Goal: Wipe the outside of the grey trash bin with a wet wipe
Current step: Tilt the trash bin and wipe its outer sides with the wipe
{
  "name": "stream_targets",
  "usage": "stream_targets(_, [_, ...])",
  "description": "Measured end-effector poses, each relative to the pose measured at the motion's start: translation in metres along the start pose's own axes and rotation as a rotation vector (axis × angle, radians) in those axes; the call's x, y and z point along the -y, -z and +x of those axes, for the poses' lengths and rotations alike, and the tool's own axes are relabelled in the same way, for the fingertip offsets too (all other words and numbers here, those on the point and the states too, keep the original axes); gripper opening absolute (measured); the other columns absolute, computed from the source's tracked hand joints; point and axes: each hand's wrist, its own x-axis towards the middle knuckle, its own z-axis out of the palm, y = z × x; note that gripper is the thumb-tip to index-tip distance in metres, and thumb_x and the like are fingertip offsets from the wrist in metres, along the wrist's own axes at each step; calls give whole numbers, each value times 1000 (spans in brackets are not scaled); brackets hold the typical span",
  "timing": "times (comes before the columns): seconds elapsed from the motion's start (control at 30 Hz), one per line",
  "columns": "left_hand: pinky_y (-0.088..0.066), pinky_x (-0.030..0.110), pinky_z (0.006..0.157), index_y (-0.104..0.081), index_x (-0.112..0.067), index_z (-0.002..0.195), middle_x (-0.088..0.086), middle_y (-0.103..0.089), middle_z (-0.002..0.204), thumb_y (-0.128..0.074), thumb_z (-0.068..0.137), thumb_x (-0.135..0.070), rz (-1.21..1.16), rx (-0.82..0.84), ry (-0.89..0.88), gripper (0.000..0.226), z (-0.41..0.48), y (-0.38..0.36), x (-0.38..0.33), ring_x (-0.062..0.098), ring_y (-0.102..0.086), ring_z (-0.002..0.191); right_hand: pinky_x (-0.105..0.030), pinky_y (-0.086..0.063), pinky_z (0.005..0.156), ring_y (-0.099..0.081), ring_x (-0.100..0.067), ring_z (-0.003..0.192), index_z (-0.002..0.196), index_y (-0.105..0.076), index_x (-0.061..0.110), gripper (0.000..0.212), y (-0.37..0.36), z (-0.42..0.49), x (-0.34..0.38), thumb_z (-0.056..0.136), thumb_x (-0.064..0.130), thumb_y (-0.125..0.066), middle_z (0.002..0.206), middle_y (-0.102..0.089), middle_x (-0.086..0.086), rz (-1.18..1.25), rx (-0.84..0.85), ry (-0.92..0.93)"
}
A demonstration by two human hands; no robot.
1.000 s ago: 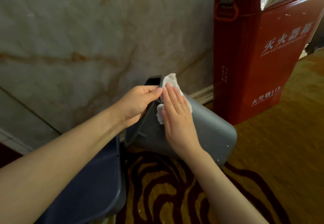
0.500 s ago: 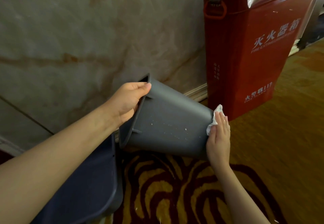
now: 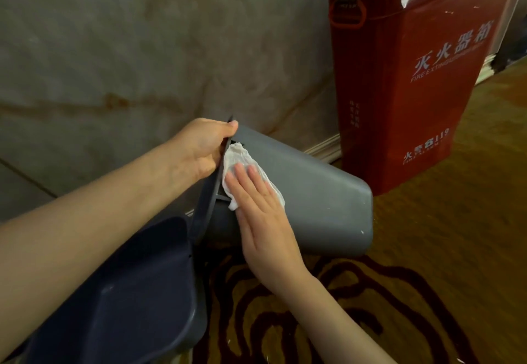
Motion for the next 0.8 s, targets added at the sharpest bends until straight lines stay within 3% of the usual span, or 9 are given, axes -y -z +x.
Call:
stream_targets(0.1, [-51,20,47,-53,-8,70,0,-63,47,-43,95,-9,-13,-8,42,27,6,-1,-1,7,-60,42,-30,-6,118,-2,0,143,144,-21,29,51,4,-12,-18,98,15,-36,155,-15,12,-46,-55,-71])
stream_targets(0.17, [-51,19,43,-53,-10,72,-1,-65,52,-41,96,-10,-8,-11,71,26,11,2,-3,4,-59,36,-30,-8,118,-3,2,142,143,-20,30,51,10,-22,-41,98,14,-38,153,-15,15,-66,-122,-163])
stream_targets(0.23, [-52,22,47,-52,-11,74,1,-61,70,-40,96,-11,6,-14,84,25,16,7,-3,6,-62,45,-31,-9,119,-3,4,142,141,-19,31,50,21,-33,-67,98,13,-37,152,-14,16,-70,-187,-304])
stream_targets(0.33, [-52,24,52,-53,-10,73,1,-62,64,-41,96,-10,7,-19,60,25,23,8,-1,9,-61,52,-31,-10,118,-6,0,142,143,-21,27,47,36,-47,-100,100,16,-33,155,-16,9,-65,-250,-495])
stream_targets(0.47, [-50,29,64,-52,-8,75,5,-56,76,-43,95,-8,31,-38,23,22,30,0,0,15,-57,67,-24,-5,114,-6,0,140,145,-23,25,44,52,-39,-120,102,24,-27,157,-15,7,5,-294,-619])
stream_targets(0.6, [-50,28,63,-51,-9,74,4,-56,76,-45,94,-7,42,-81,16,21,37,-3,-3,14,-56,66,-33,-8,114,-9,-11,144,144,-27,28,43,68,-12,-133,101,29,-26,156,-17,7,152,-335,-790])
stream_targets(0.67, [-50,28,62,-52,-9,75,4,-56,77,-46,94,-8,36,-92,26,19,39,0,-2,14,-57,67,-35,-8,115,-11,-13,144,143,-31,24,42,71,0,-135,101,30,-27,156,-20,4,161,-335,-802])
stream_targets(0.8, [-50,28,62,-53,-8,81,4,-56,79,-45,94,-9,1,-89,51,15,41,6,1,15,-57,68,-19,-8,106,-23,-10,137,136,-42,10,38,65,24,-117,101,21,-31,152,-32,-5,77,-253,-594])
